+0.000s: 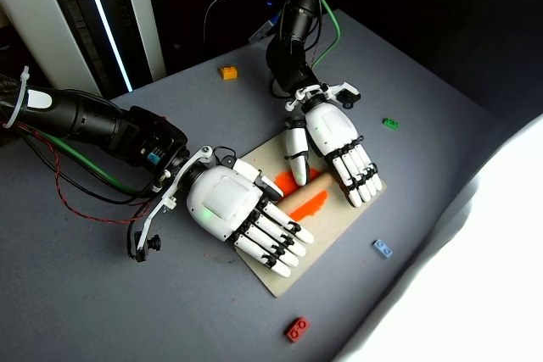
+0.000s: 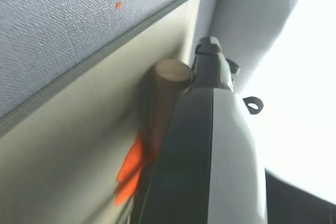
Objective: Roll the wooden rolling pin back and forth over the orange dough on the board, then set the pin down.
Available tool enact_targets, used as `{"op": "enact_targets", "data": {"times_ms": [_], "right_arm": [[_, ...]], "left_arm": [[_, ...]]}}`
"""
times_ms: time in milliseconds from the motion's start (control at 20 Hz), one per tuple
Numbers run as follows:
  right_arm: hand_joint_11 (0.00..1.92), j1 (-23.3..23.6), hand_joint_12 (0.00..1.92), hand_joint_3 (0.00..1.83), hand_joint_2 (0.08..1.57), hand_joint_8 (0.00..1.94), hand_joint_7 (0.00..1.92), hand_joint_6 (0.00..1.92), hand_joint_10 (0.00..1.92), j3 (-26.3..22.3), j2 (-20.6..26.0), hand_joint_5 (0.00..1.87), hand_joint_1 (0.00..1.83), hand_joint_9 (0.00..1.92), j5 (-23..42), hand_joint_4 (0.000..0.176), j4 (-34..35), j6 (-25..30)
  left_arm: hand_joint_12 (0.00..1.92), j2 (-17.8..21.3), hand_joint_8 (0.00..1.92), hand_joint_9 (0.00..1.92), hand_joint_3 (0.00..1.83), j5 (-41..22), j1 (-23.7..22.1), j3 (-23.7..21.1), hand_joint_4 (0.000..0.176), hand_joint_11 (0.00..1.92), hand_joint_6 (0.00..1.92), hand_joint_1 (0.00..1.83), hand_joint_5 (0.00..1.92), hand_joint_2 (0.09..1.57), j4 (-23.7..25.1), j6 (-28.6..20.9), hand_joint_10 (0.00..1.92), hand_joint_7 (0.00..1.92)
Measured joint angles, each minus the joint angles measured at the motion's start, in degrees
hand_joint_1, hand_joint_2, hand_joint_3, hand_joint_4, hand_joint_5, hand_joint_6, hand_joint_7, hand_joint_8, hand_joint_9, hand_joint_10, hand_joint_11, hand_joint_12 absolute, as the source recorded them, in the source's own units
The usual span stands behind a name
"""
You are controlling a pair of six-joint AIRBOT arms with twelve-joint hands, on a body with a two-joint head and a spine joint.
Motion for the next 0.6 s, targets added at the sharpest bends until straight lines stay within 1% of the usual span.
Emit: {"op": "enact_targets", "data": {"times_ms": [50, 150, 300, 350, 500, 550, 600], "right_arm": [[0.0, 0.0, 0.12, 0.0, 1.44, 0.0, 0.08, 0.0, 0.0, 0.13, 0.0, 0.05, 0.0, 0.07, -0.07, 0.0, 0.07, 0.0], [0.0, 0.0, 0.2, 0.0, 1.44, 0.01, 0.11, 0.0, 0.01, 0.42, 0.0, 0.07, 0.0, 0.1, -0.35, 0.0, -0.02, 0.13], [0.0, 0.52, 0.13, 0.0, 1.44, 0.01, 0.1, 0.01, 0.0, 1.01, -0.11, 0.09, 0.0, 0.1, -0.85, 0.0, 0.31, 0.63], [0.0, 0.68, 0.2, 0.0, 1.44, 0.0, 0.11, 0.01, 0.0, 1.14, -0.11, 0.11, 0.0, 0.1, -1.11, 0.0, 0.31, 0.81], [0.0, 0.81, 0.21, 0.0, 1.44, 0.0, 0.11, 0.01, 0.0, 1.7, -0.11, 0.11, 0.0, 0.1, -2.08, 0.0, -0.13, 1.6], [0.0, 0.83, 0.38, 0.0, 1.44, 0.0, 0.17, 0.01, 0.01, 1.86, -0.11, 0.13, 0.0, 0.17, -2.21, 0.0, -0.11, 1.62], [0.0, 0.83, 0.38, 0.0, 1.44, 0.0, 0.17, 0.01, 0.01, 1.95, -0.11, 0.13, 0.0, 0.17, -2.21, 0.0, -0.15, 1.7]], "left_arm": [[0.0, -0.11, 0.0, 0.0, 0.02, 0.11, -0.11, 0.15, 0.0, 0.0, 0.0, 0.0, 0.0, 1.41, -0.2, -0.02, 0.0, 0.0], [0.0, -0.37, 0.0, 0.0, 0.02, 0.26, -0.2, 0.66, 0.0, 0.0, 0.0, 0.0, 0.0, 1.42, 0.02, 0.02, 0.0, 0.0], [0.0, -0.79, 0.0, 0.0, 0.01, 0.68, -0.35, 1.49, 0.0, 0.0, 0.0, 0.0, 0.0, 1.41, 0.24, 0.02, 0.0, 0.0], [0.0, -0.96, 0.0, 0.0, 0.01, 0.76, -0.5, 1.79, 0.0, 0.0, 0.0, 0.0, 0.0, 1.42, 0.2, -0.04, 0.0, 0.0], [0.0, -1.2, 0.0, 0.0, 0.01, 1.66, -0.96, 2.62, 0.0, 0.0, 0.0, 0.0, 0.0, 1.42, 0.35, -0.66, 0.0, 0.0], [0.0, -1.33, 0.0, 0.0, 0.02, 1.64, -1.01, 2.71, 0.0, 0.0, 0.0, 0.0, 0.0, 1.43, 0.24, -0.66, 0.0, 0.0], [0.0, -1.4, 0.0, 0.0, 0.02, 1.77, -1.05, 2.86, 0.0, 0.0, 0.0, 0.0, 0.0, 1.43, 0.28, -0.74, 0.0, 0.0]]}}
